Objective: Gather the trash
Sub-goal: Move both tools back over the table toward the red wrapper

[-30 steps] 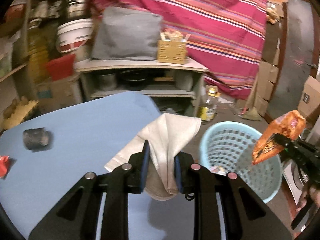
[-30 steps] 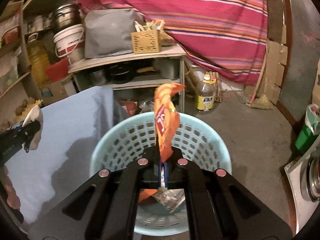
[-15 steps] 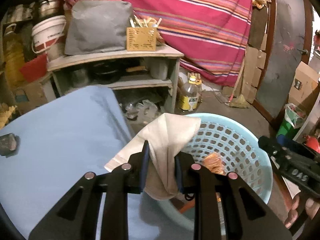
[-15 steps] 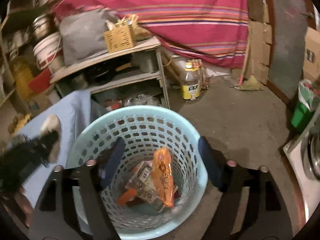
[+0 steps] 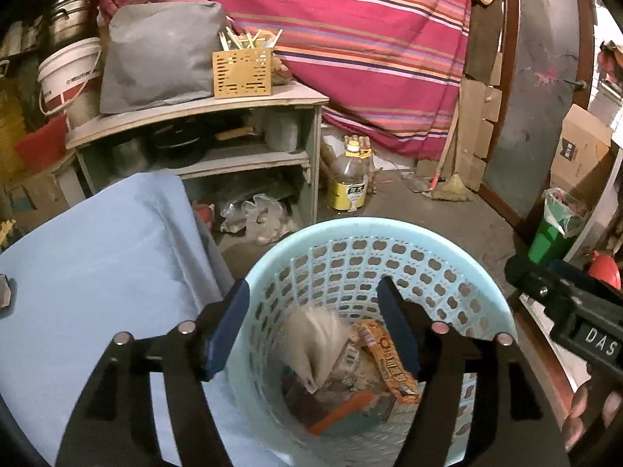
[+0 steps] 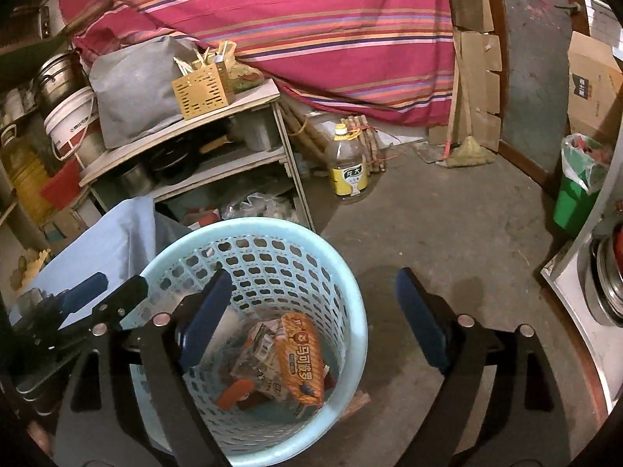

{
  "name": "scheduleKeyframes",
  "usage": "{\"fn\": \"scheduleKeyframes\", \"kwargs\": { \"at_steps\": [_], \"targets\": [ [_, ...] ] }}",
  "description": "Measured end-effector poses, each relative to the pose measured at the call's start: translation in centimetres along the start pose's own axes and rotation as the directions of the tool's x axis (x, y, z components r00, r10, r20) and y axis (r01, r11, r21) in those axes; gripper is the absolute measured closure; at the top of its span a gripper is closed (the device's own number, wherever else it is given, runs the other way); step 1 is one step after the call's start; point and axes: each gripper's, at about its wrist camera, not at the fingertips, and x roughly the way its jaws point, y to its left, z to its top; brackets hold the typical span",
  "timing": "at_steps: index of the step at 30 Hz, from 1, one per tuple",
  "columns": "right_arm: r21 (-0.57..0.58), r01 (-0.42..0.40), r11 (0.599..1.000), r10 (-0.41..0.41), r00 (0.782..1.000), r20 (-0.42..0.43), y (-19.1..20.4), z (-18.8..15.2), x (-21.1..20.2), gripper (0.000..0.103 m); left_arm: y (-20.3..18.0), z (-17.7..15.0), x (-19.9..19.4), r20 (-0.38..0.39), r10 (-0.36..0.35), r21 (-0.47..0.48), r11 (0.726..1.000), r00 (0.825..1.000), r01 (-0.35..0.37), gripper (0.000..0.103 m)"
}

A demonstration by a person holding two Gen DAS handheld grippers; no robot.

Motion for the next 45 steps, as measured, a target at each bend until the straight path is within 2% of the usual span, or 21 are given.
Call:
{"fn": "scheduleKeyframes", "kwargs": {
  "at_steps": [6, 11, 15, 17, 21, 23, 27, 32, 36, 39, 45],
  "targets": [
    [-0.035, 0.002, 0.999, -0.002, 1.0, 0.001, 1.5, 0.1, 0.2, 0.009, 3.6, -0.5, -1.9, 0.022, 0.053, -0.049, 0.997, 0.998, -0.051, 0.024],
    [-0.063, -0.009, 0.998, 0.009, 1.0, -0.005, 3.7, 0.0, 0.4, 0.005, 8.3, -1.0, -4.3, 0.019, 0.118, -0.087, 0.989, 0.993, -0.116, 0.022],
    [-0.104, -0.018, 0.994, 0.017, 1.0, -0.006, 6.7, -0.1, 0.5, 0.005, 13.4, -2.1, -8.0, 0.046, 0.222, -0.113, 0.97, 0.974, -0.216, 0.012],
    [-0.124, -0.019, 0.992, 0.018, 1.0, -0.009, 8.4, -0.4, 0.7, 0.004, 16.0, -2.7, -9.6, 0.056, 0.259, -0.133, 0.959, 0.964, -0.249, 0.011],
    [-0.157, -0.049, 0.986, 0.047, 0.999, -0.017, 12.3, -1.0, 0.9, 0.004, 22.1, -4.2, -12.5, 0.04, 0.362, -0.171, 0.921, 0.931, -0.35, 0.01],
    [-0.177, -0.064, 0.982, 0.062, 0.998, -0.017, 14.8, -1.4, 1.0, 0.004, 24.5, -4.8, -13.5, 0.033, 0.386, -0.205, 0.905, 0.922, -0.372, 0.007],
    [-0.205, -0.105, 0.973, 0.098, 0.994, -0.044, 19.0, -2.6, 1.8, 0.004, 29.0, -6.6, -15.5, 0.017, 0.466, -0.229, 0.863, 0.884, -0.451, 0.006],
    [-0.245, -0.148, 0.958, 0.129, 0.987, -0.091, 24.2, -4.2, 3.0, 0.004, 34.6, -8.7, -17.1, -0.032, 0.482, -0.314, 0.827, 0.876, -0.467, 0.006],
    [-0.245, -0.19, 0.951, 0.169, 0.98, -0.105, 27.9, -5.2, 3.2, 0.004, 39.7, -10.4, -18.4, -0.068, 0.509, -0.4, 0.774, 0.858, -0.491, 0.006],
    [-0.257, -0.221, 0.941, 0.194, 0.973, -0.123, 30.1, -6.2, 3.3, 0.004, 42.9, -11.9, -18.6, -0.11, 0.531, -0.425, 0.739, 0.84, -0.523, 0.006],
    [-0.358, -0.221, 0.907, 0.177, 0.972, -0.152, 34.9, -8.6, 4.0, 0.004, 48.1, -14.2, -19.0, -0.178, 0.541, -0.473, 0.686, 0.822, -0.553, 0.006]
  ]
}}
